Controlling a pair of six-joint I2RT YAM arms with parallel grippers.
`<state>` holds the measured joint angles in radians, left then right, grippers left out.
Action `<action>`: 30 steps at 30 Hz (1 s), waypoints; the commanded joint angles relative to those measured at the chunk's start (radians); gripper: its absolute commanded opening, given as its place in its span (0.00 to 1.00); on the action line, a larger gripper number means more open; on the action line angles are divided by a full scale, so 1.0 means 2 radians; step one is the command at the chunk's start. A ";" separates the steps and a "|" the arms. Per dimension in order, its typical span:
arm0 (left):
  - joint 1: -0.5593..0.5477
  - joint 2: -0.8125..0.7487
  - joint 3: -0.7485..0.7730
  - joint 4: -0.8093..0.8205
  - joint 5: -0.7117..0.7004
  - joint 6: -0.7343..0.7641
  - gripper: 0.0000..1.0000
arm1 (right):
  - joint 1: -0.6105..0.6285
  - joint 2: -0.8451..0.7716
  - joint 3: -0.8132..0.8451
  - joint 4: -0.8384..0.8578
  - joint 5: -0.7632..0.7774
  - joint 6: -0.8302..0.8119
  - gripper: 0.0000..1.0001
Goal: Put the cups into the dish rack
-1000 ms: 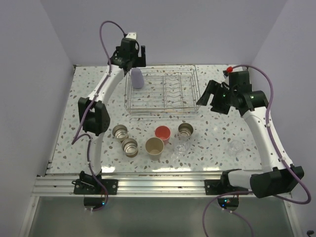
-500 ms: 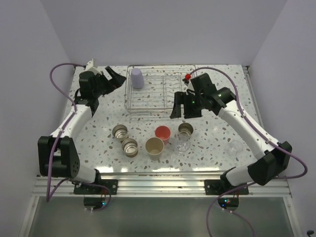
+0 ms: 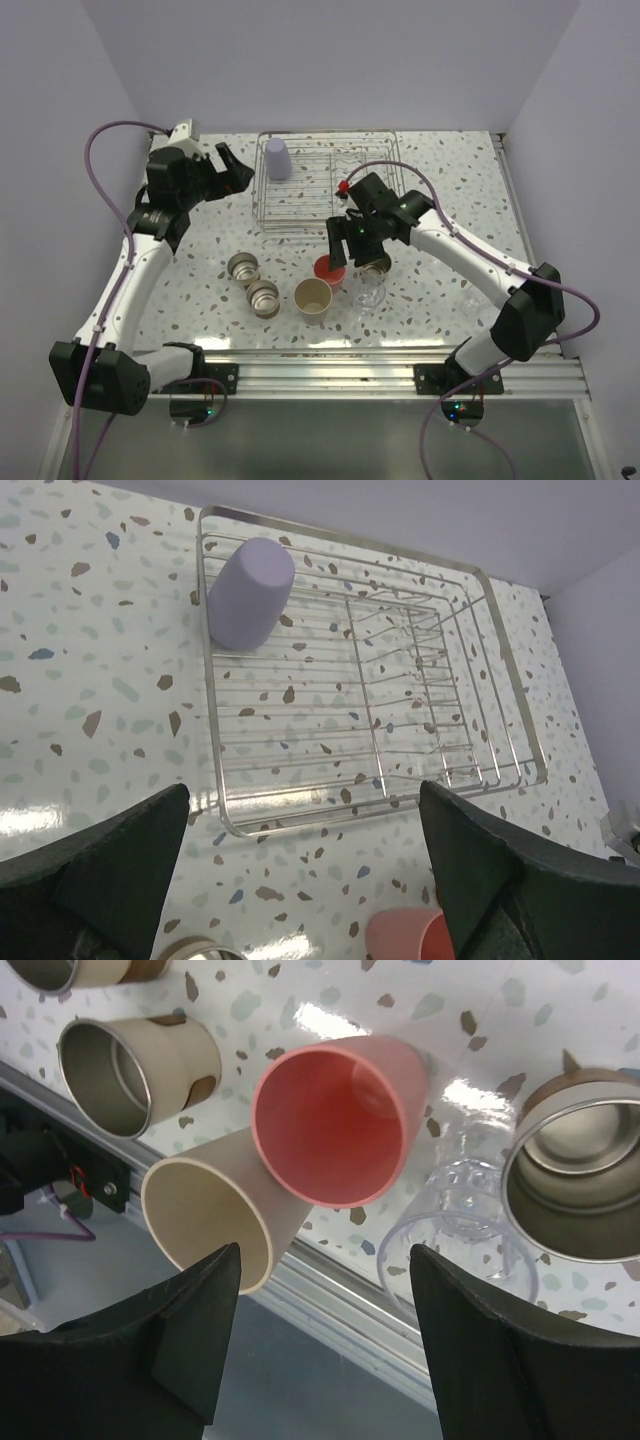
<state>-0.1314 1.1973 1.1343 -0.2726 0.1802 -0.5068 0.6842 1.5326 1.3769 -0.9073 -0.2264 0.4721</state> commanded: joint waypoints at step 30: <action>-0.019 -0.061 -0.006 -0.091 0.005 0.048 0.99 | 0.127 0.039 -0.049 0.034 0.076 0.050 0.23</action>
<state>-0.1608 1.1015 1.1233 -0.4450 0.1894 -0.4339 0.9314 1.6058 1.2842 -0.8631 -0.1181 0.5457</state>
